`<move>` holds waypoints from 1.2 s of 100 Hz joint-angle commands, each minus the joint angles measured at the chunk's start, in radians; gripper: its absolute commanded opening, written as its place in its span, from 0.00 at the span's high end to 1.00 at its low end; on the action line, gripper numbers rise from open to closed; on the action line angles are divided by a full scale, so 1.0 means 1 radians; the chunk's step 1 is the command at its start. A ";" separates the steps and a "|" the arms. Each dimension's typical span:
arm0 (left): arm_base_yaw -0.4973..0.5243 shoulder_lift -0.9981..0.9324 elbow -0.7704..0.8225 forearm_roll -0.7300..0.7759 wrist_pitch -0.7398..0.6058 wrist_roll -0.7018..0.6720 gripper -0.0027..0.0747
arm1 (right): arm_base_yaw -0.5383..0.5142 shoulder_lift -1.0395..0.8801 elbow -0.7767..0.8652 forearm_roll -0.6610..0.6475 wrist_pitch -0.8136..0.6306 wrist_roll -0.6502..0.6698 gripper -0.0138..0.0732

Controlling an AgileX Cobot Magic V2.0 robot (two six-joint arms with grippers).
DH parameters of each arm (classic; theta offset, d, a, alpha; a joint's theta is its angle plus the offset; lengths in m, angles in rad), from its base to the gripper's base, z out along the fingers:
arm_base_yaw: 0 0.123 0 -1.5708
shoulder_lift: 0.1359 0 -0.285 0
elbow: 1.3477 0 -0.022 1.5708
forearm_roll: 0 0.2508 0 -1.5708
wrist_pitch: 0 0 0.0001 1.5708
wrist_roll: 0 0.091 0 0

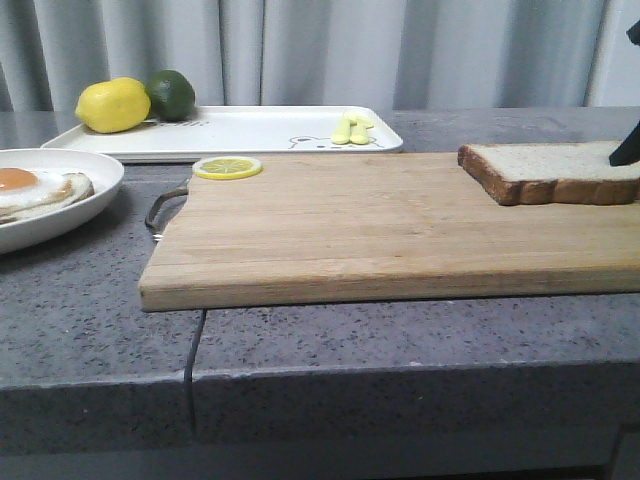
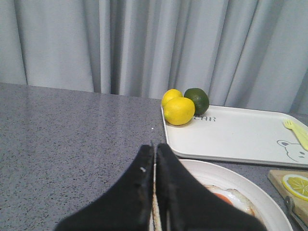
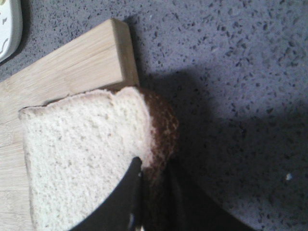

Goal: Place bread and move sandwich to tray
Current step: 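Grasp the white bread slice with the right gripper, then lift the bread and carry it over the fried-egg toast plate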

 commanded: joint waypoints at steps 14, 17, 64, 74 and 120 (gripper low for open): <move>0.001 0.015 -0.037 -0.012 -0.083 -0.002 0.99 | 0.007 -0.106 -0.036 0.154 0.090 -0.054 0.92; 0.001 0.015 -0.037 -0.012 -0.088 -0.002 0.99 | 0.016 -0.113 -0.036 0.194 0.101 -0.069 0.92; 0.001 0.015 -0.037 -0.012 -0.111 -0.002 0.99 | 0.538 -0.104 -0.066 0.527 -0.114 -0.146 0.92; 0.001 0.015 -0.037 -0.012 -0.121 -0.002 0.99 | 0.640 -0.071 -0.108 0.582 -0.176 -0.146 0.92; 0.001 0.015 -0.037 -0.012 -0.124 -0.002 0.99 | 0.925 0.169 -0.342 0.715 -0.372 -0.147 0.92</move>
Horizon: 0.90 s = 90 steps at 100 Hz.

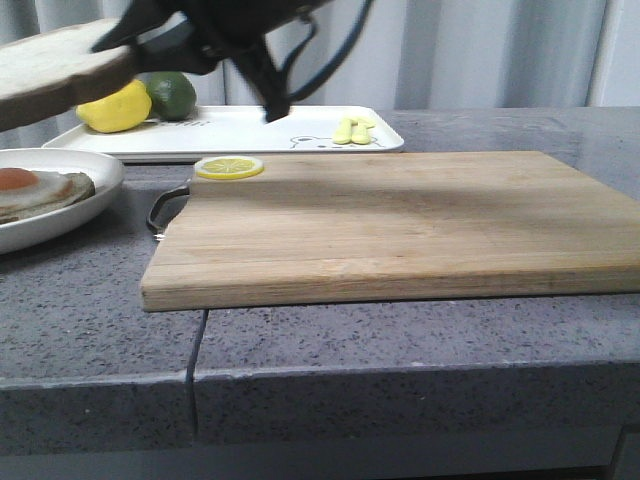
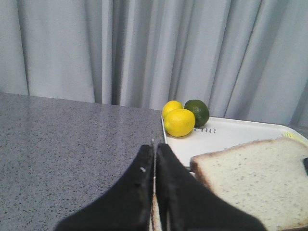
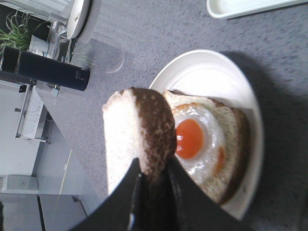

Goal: Place bread and move sandwich to tray
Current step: 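Lift the bread and carry it over the fried-egg toast plate, then lower the bread onto the fried egg and open the right gripper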

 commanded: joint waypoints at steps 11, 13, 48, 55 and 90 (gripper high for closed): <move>0.001 0.015 -0.037 -0.017 -0.081 -0.002 0.99 | 0.046 0.028 -0.100 0.071 -0.034 -0.016 0.92; 0.001 0.015 -0.037 -0.017 -0.081 -0.002 0.99 | 0.051 0.037 -0.103 0.073 -0.039 -0.016 0.92; 0.001 0.015 -0.037 -0.044 -0.083 -0.002 0.99 | 0.079 0.078 -0.111 0.055 -0.088 -0.017 0.55; 0.001 0.015 -0.037 -0.044 -0.083 -0.002 0.99 | 0.079 0.078 -0.111 0.049 -0.101 -0.017 0.47; 0.001 0.068 -0.141 -0.030 0.126 -0.002 0.99 | 0.077 -0.012 -0.112 -0.234 -0.242 -0.078 0.47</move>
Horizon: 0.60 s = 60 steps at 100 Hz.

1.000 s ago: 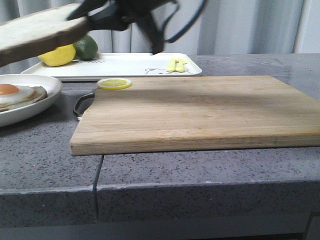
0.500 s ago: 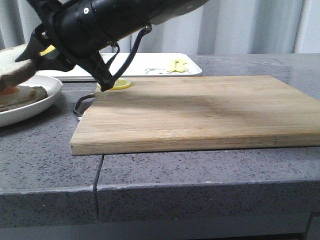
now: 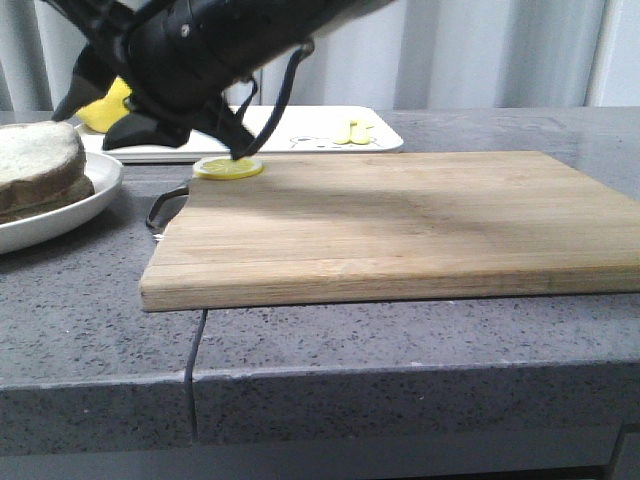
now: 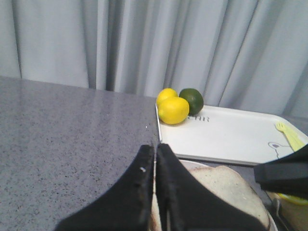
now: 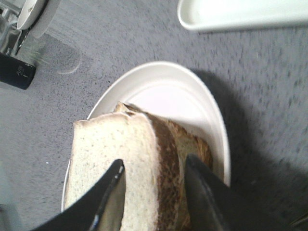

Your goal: Place bread and move sandwich to tray

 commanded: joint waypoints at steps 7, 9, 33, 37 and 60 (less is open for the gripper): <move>0.003 0.085 -0.139 0.043 0.091 -0.002 0.99 | -0.004 -0.140 -0.035 -0.194 -0.042 -0.026 0.48; 0.003 0.101 -0.159 0.063 0.121 -0.002 0.99 | -0.004 -0.151 -0.035 -0.230 -0.042 -0.026 0.48; 0.003 0.295 -0.380 0.227 0.402 -0.009 0.84 | -0.004 -0.282 -0.018 -0.471 0.010 -0.026 0.84; 0.003 0.321 -0.406 0.227 0.417 -0.009 0.77 | -0.004 -0.300 -0.018 -0.488 0.029 -0.026 0.89; 0.111 0.549 -0.515 0.289 0.563 -0.192 0.51 | -0.004 -0.389 -0.018 -0.508 0.157 -0.026 0.92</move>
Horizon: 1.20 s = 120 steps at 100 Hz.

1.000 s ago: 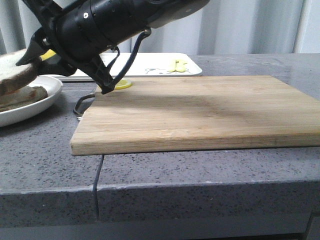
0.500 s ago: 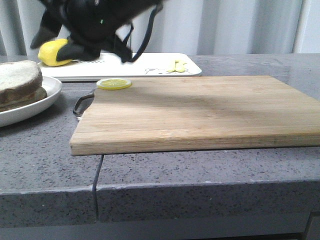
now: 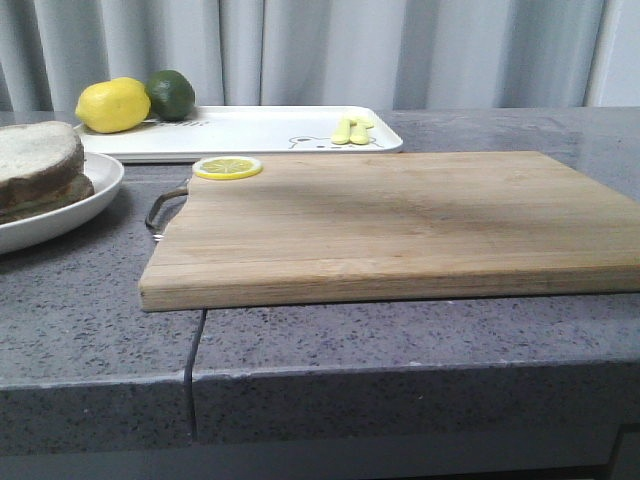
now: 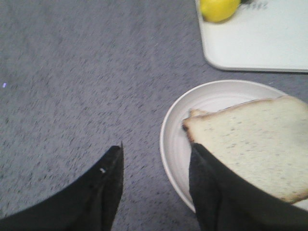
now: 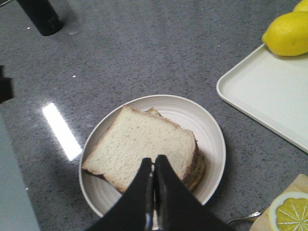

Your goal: Place bread and move sandwich to tray

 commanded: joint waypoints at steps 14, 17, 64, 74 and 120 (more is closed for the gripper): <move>0.184 0.268 -0.118 -0.156 0.086 0.016 0.51 | -0.004 -0.125 -0.025 0.007 0.045 -0.013 0.92; 0.201 0.309 -0.129 -0.202 0.099 0.055 0.51 | -0.004 -0.133 -0.025 0.007 0.052 -0.013 0.92; 0.230 0.573 -0.213 -0.498 0.123 0.265 0.52 | -0.003 -0.170 -0.025 0.007 0.096 -0.013 0.92; 0.218 0.598 -0.213 -0.500 0.109 0.278 0.52 | -0.003 -0.170 -0.025 0.007 0.096 -0.013 0.92; 0.202 0.650 -0.214 -0.531 0.110 0.281 0.99 | -0.003 -0.171 -0.025 0.007 0.096 -0.013 0.92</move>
